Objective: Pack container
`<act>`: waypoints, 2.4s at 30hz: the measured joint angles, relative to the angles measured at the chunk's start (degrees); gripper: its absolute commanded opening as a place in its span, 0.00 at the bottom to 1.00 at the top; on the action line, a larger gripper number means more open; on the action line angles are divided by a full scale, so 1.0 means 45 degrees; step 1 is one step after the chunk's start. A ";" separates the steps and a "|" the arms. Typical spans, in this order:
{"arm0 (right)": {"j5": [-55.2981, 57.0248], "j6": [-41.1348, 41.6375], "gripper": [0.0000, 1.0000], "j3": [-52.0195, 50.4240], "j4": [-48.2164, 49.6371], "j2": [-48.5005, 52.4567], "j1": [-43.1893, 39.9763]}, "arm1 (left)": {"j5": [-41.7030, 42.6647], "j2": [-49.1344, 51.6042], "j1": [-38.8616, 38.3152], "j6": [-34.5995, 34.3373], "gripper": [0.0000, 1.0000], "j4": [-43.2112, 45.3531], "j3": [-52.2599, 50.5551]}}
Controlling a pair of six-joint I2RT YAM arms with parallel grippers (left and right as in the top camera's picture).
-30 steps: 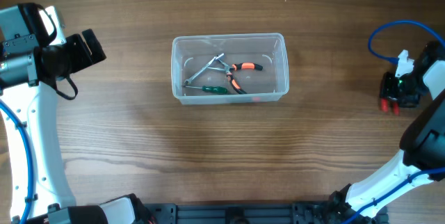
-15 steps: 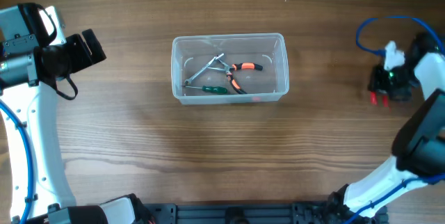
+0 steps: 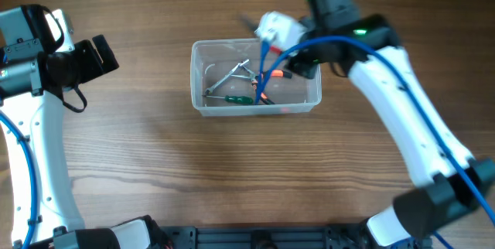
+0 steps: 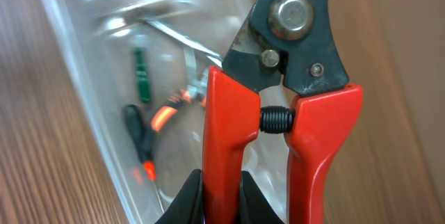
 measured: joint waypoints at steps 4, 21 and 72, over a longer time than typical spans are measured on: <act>-0.0481 -0.1175 0.04 -0.0005 0.0010 0.2424 0.0466 | 0.0000 0.0000 0.0000 -0.0005 1.00 -0.0015 0.0000; -0.0505 -0.0427 0.82 -0.0024 -0.0029 0.5119 0.0306 | 0.0000 0.0000 0.0000 0.0010 1.00 -0.0019 0.0000; 0.2186 0.9466 1.00 -1.5912 0.8359 -1.5688 -0.7077 | -0.2215 -1.2910 -0.3089 0.1826 1.00 0.8961 -1.3712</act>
